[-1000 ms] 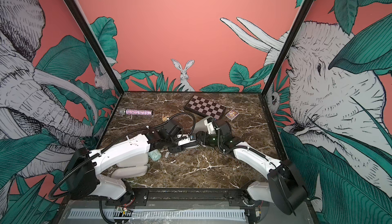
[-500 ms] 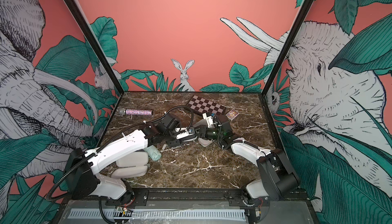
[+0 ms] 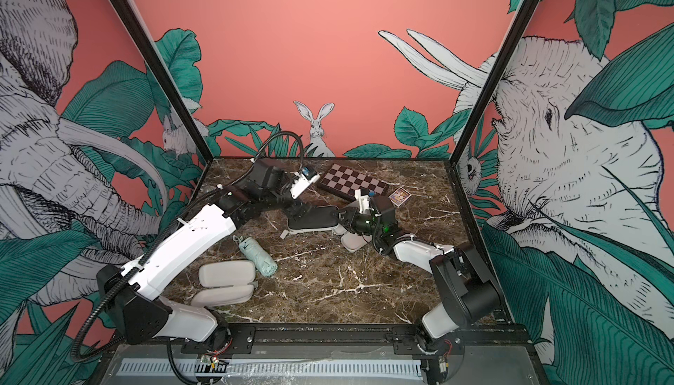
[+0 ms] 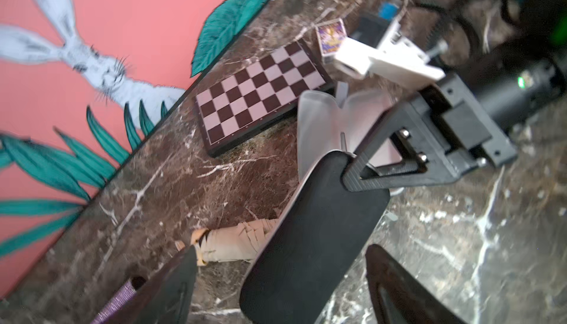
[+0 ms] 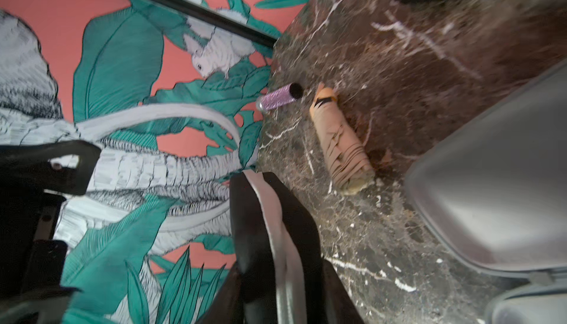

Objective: Put umbrellas into zippered umbrella sleeves
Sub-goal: Pick up the umbrella sleeve at the center of the board.

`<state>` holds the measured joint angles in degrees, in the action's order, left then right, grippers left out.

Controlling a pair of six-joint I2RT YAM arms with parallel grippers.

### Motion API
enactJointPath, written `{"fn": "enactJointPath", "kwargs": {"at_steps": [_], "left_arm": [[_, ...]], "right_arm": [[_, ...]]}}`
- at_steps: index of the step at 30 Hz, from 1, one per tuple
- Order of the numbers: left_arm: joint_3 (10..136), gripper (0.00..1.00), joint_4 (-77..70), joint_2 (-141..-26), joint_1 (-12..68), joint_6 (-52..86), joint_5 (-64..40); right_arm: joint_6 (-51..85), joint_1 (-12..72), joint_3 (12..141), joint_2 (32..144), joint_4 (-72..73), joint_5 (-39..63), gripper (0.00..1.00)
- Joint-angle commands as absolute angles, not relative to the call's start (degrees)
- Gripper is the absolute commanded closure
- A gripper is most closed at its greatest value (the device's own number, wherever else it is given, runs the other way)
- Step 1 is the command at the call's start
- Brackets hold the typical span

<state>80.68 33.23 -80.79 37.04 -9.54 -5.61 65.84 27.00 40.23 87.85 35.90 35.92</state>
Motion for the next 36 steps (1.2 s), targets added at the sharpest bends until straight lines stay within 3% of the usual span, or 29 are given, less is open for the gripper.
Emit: {"fn": "enactJointPath", "kwargs": {"at_steps": [1, 5, 8, 17, 20, 24, 25, 29, 32, 34, 36], "left_arm": [[73.70, 0.12, 29.45, -77.42, 36.52, 19.97, -10.42], [54.92, 0.03, 3.44, -70.99, 36.66, 45.39, -12.01], [51.22, 0.01, -4.81, -70.56, 36.66, 53.53, -10.08], [44.39, 0.03, -25.98, -76.84, 37.24, 65.80, -5.66], [43.75, 0.08, -28.07, -76.16, 37.65, 66.25, -0.80], [45.56, 0.06, -27.47, -76.52, 39.06, 65.28, 2.97], [44.88, 0.10, -29.74, -76.84, 39.25, 65.92, 3.73], [43.78, 0.46, -33.82, -77.30, 39.30, 67.05, 6.69], [43.51, 0.62, -33.41, -75.60, 39.36, 64.42, 10.56], [43.42, 0.70, -33.46, -74.28, 39.40, 62.01, 13.01], [43.18, 0.78, -33.19, -73.26, 39.52, 60.68, 15.40]], "right_arm": [[75.88, 26.70, 41.86, 86.42, 50.16, 26.28, 0.92], [80.09, 28.62, 41.83, 85.23, 52.98, 21.43, 0.92], [80.74, 31.00, 42.25, 84.15, 51.65, 20.57, 0.92], [87.34, 34.93, 40.07, 80.58, 53.57, 18.86, 0.91], [88.76, 35.42, 39.66, 79.72, 51.65, 18.76, 0.91], [92.16, 35.44, 39.75, 81.62, 54.36, 19.64, 0.92], [92.93, 35.50, 40.28, 82.43, 54.69, 20.63, 0.92], [93.25, 35.50, 40.18, 83.56, 53.77, 20.45, 0.86], [89.33, 35.29, 39.81, 81.67, 47.88, 19.88, 0.64], [85.63, 35.32, 39.37, 79.92, 43.57, 19.50, 0.43], [80.53, 35.33, 38.74, 77.74, 39.34, 18.24, 0.34]]}}
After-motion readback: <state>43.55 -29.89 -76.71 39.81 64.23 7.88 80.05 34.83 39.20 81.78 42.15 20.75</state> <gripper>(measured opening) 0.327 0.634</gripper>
